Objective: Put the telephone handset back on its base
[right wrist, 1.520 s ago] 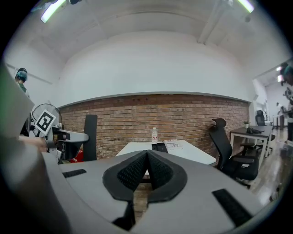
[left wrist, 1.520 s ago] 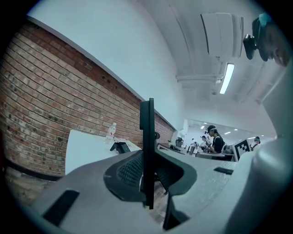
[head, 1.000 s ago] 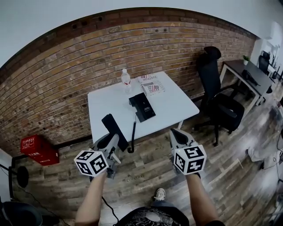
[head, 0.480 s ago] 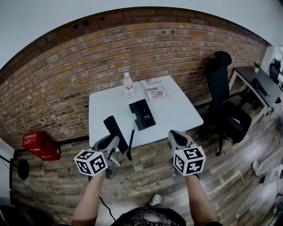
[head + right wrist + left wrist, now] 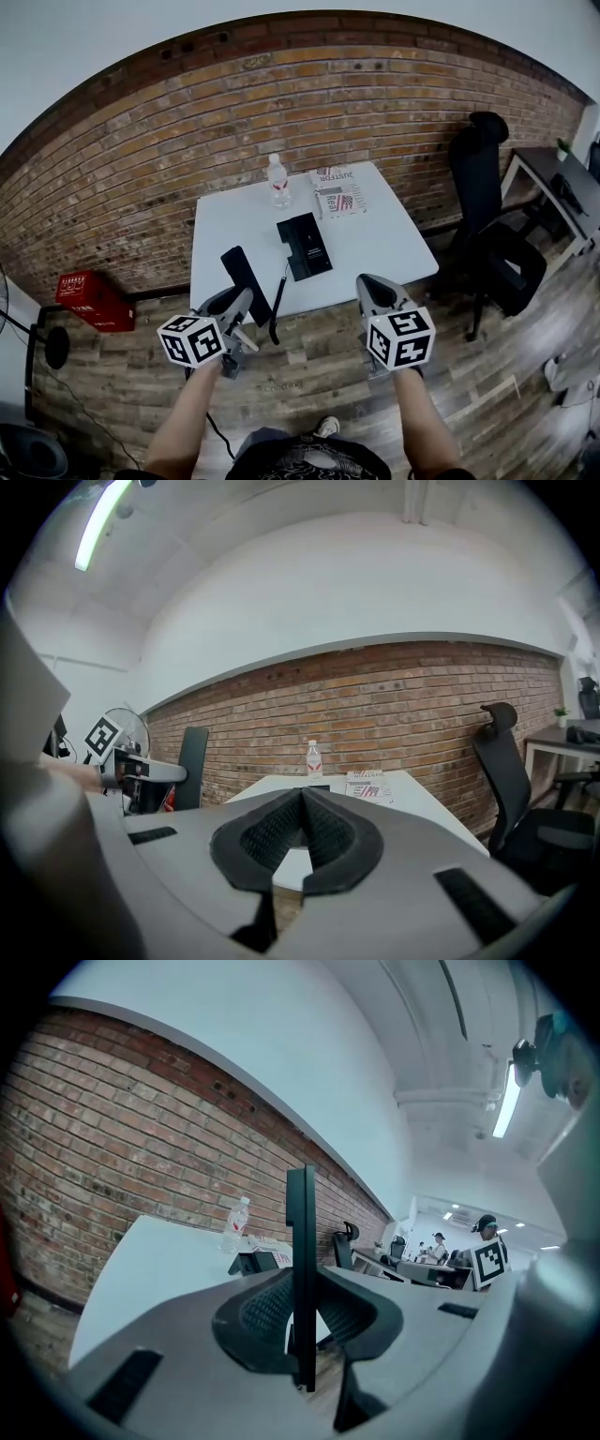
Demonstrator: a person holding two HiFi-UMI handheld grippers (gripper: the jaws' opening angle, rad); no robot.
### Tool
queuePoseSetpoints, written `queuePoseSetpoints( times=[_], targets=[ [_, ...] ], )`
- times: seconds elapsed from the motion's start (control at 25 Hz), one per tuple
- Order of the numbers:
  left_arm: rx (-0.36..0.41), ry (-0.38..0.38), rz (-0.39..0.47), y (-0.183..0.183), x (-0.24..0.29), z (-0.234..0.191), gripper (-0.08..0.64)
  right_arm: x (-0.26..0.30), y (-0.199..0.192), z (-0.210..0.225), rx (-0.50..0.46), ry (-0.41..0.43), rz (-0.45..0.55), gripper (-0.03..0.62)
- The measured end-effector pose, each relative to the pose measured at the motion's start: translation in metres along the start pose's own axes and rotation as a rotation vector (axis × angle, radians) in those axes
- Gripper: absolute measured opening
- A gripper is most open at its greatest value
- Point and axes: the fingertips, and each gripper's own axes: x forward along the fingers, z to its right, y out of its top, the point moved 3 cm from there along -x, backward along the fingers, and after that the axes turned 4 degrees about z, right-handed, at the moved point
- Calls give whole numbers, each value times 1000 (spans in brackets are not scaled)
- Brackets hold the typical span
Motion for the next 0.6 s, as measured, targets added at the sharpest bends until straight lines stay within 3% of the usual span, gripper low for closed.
queuePoseSetpoints(
  times=[0.2, 0.6],
  targets=[
    [-19, 1, -19, -4, 12, -6, 77, 6, -3, 7, 5, 9, -6, 2],
    [-150, -49, -19, -14, 52, -47, 77, 43, -8, 9, -14, 10, -38, 2]
  ],
)
